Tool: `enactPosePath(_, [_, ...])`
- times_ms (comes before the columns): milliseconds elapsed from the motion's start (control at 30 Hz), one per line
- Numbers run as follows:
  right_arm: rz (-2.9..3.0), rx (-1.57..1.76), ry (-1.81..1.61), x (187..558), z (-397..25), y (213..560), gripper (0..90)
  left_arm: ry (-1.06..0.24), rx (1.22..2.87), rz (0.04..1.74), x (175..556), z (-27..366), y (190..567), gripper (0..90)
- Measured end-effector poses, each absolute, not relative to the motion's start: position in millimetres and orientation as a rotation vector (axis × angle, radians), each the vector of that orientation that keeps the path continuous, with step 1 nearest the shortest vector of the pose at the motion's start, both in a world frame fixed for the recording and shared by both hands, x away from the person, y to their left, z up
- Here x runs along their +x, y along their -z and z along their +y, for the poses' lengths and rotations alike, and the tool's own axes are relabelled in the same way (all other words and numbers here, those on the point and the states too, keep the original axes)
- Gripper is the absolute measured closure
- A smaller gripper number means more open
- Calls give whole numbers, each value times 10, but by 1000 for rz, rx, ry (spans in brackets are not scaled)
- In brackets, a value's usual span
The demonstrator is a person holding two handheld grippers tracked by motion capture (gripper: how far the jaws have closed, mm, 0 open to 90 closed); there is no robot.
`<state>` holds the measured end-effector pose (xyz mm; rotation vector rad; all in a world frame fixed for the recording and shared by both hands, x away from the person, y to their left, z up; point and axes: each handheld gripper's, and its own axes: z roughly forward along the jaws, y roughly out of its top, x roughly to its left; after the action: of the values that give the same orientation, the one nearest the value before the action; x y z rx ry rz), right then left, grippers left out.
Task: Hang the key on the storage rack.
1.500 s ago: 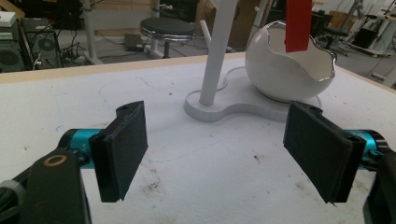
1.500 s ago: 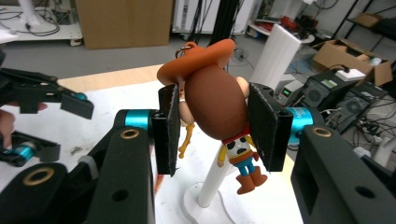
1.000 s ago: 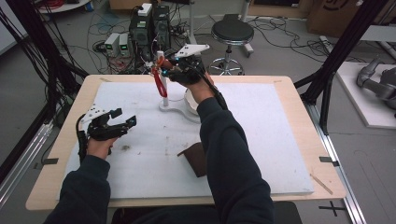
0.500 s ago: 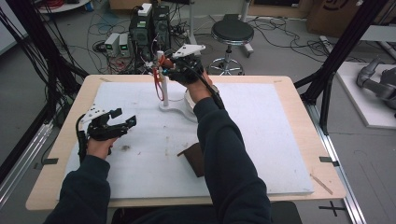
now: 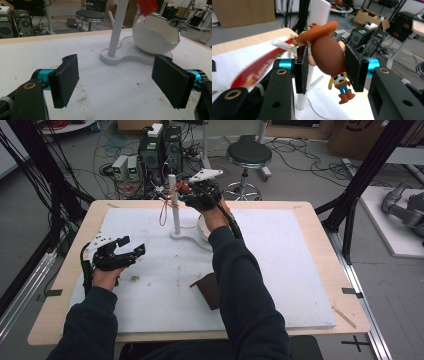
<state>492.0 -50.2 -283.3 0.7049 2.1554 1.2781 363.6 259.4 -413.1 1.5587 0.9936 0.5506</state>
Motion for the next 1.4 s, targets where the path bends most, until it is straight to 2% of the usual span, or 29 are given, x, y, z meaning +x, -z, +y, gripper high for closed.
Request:
enactPosePath(267, [2202,704,-1251,4890,-558,2987,554,-550,1554,990,3631,2599,4128,217])
enactPosePath(300, [2200,692,-1233,4849,-603,3030,495,-551,1553,988,3628,2598,4126,217])
enactPosePath(333, [2200,692,-1233,4849,-603,3030,495,-552,1557,985,3626,2598,4124,217])
enactPosePath(400, [2213,710,-1225,4815,-671,3041,436,-550,1560,981,3621,2588,4120,219])
enactPosePath(500, [2183,697,-1252,4719,-830,3061,425,-552,1565,975,3614,2570,4116,220])
enactPosePath(700, [2208,729,-1268,4535,-1324,3159,349,-548,1579,953,3603,2527,4108,225])
enactPosePath(867, [2187,755,-1280,4229,-1908,3326,293,-547,1569,938,3590,2509,4096,229])
enactPosePath(1067, [2161,831,-1300,4004,-2318,3540,228,-548,1553,924,3572,2498,4072,228])
enactPosePath(1267, [2154,897,-1270,3818,-2691,3776,214,-528,1562,902,3574,2439,4070,212])
enactPosePath(1400, [2159,933,-1252,3804,-2775,3856,214,-519,1571,899,3590,2401,4085,212])
